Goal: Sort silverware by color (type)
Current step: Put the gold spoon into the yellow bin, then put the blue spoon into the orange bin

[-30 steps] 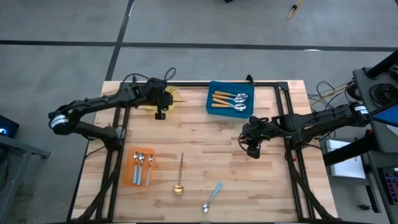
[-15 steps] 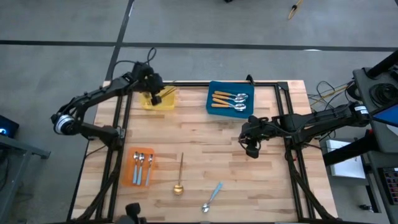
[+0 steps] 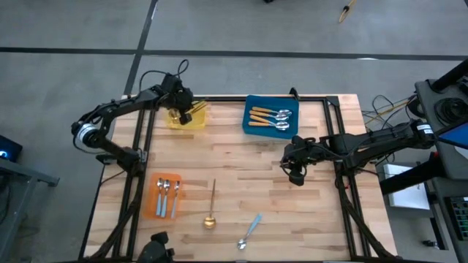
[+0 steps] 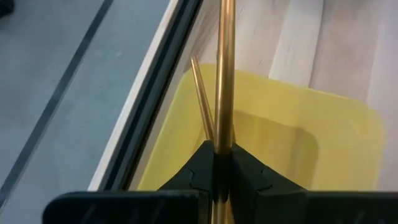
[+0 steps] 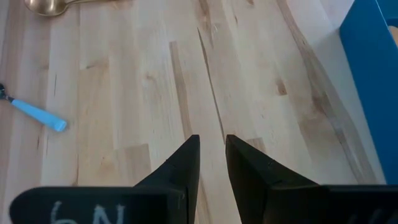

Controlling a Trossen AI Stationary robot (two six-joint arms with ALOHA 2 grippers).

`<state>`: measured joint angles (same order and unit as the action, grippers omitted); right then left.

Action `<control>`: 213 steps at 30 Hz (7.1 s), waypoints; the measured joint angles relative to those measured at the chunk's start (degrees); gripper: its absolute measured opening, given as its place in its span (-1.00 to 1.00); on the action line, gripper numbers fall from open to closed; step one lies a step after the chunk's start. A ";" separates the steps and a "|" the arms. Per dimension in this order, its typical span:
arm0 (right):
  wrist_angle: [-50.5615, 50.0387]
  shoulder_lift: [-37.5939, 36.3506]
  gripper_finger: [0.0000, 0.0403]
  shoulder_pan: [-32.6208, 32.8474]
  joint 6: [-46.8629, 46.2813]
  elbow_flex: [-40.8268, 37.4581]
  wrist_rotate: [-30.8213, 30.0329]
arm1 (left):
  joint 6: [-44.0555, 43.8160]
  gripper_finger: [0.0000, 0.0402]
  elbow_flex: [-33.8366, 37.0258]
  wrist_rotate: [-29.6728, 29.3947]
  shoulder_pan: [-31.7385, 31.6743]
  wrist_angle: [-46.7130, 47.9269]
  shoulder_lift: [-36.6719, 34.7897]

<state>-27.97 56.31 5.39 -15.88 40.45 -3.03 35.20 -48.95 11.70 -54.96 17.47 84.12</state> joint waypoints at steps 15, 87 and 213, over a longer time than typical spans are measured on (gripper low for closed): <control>0.13 0.00 -0.66 0.00 -0.20 -0.02 -0.02 | -1.65 -0.96 0.02 1.83 -0.65 -1.08 1.13; 3.04 0.00 -0.66 0.00 -1.09 -0.11 -0.02 | -7.26 -0.91 5.27 2.86 -1.79 -2.45 1.09; 43.28 0.02 -0.66 -0.07 16.68 -24.46 -9.09 | -24.27 -0.69 4.72 -5.25 9.60 -18.14 0.52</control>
<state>15.31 56.34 5.32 0.80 15.99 -12.12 10.94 -44.23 6.46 -45.36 -0.67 84.64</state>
